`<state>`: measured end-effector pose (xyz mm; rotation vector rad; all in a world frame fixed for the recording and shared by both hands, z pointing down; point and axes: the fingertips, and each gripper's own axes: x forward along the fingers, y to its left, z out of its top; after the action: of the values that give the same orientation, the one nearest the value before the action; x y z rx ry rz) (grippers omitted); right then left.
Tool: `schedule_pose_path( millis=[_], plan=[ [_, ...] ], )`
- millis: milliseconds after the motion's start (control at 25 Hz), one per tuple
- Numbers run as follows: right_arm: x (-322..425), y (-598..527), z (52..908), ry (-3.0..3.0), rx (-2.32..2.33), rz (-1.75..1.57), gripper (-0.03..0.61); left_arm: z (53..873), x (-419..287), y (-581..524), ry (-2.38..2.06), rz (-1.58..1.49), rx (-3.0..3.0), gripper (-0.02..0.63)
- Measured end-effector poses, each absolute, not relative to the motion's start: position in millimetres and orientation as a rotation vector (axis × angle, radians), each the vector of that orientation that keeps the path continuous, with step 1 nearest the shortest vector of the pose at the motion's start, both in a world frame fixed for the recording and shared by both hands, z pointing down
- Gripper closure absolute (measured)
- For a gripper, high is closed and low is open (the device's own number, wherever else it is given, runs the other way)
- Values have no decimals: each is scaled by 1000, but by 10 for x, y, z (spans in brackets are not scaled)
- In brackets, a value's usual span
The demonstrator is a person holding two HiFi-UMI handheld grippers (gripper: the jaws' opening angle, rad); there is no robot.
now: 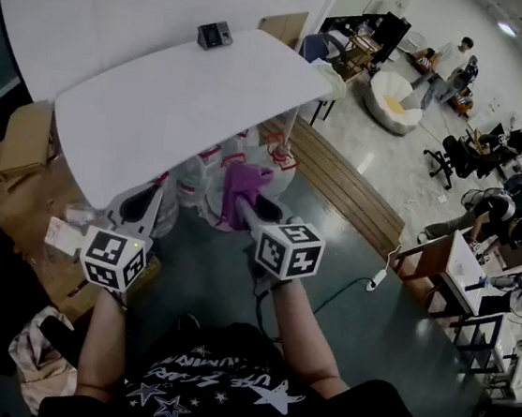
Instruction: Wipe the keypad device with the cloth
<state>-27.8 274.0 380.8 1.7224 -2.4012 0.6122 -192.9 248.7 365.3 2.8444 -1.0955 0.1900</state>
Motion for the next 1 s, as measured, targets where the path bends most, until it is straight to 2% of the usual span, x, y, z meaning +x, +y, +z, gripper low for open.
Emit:
schedule_pose_path(
  millis=[1000],
  plan=[
    [-411, 2637, 3934, -2416, 1658, 599, 485, 3844, -1975, 2473, -1066, 236, 2823, 607]
  ],
)
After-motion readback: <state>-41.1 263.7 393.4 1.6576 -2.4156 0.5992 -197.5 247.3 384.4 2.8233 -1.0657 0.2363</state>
